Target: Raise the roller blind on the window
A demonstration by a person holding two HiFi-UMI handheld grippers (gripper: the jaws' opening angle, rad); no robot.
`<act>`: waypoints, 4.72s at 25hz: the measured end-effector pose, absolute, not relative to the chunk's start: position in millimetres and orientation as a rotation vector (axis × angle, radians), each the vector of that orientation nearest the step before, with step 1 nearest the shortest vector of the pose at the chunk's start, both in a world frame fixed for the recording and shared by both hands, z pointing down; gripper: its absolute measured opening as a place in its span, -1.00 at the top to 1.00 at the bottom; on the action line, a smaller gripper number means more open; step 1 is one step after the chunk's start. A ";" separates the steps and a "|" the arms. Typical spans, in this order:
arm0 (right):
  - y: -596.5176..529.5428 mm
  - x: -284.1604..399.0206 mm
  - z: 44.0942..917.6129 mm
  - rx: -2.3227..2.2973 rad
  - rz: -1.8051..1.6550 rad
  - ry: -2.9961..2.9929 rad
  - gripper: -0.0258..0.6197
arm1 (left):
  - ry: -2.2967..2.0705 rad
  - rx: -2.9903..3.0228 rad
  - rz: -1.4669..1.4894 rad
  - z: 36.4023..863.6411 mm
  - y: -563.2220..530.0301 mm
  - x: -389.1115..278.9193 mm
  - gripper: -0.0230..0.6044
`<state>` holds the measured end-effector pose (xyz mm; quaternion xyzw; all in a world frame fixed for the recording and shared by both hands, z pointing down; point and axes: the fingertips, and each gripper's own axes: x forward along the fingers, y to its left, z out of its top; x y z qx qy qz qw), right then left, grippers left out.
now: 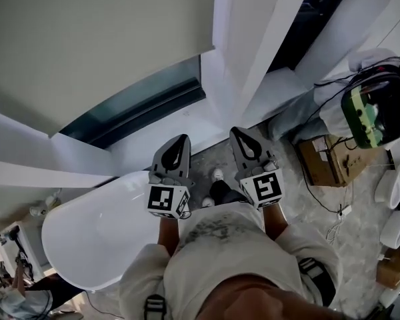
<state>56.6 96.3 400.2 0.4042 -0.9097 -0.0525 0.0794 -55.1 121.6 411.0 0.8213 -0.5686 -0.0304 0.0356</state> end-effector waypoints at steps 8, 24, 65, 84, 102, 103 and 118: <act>50.0 57.3 395.8 1.199 -0.147 -2.728 0.73 | -1.766 2.507 -0.084 407.2 77.4 -56.3 0.90; -38.0 64.6 392.0 1.117 -0.123 -2.758 0.73 | -1.764 2.522 -0.067 392.3 -14.4 -37.5 0.90; -115.1 44.6 410.1 1.336 -0.068 -2.625 0.73 | -1.269 2.827 -0.049 398.6 -166.5 -1.2 0.62; -114.0 61.5 414.2 1.447 -0.068 -2.534 0.73 | -1.109 2.896 -0.022 406.2 -202.5 34.2 0.57; -123.8 41.2 370.7 1.325 -0.079 -2.661 0.73 | -1.114 2.832 -0.051 414.1 -180.0 13.9 0.90; -124.4 38.1 364.9 1.312 -0.081 -2.674 0.73 | -1.118 2.832 -0.046 416.0 -177.5 12.4 0.90; -130.5 -8.7 270.8 1.150 -0.183 -2.850 0.50 | -1.155 2.783 -0.019 428.8 -146.2 -8.7 0.90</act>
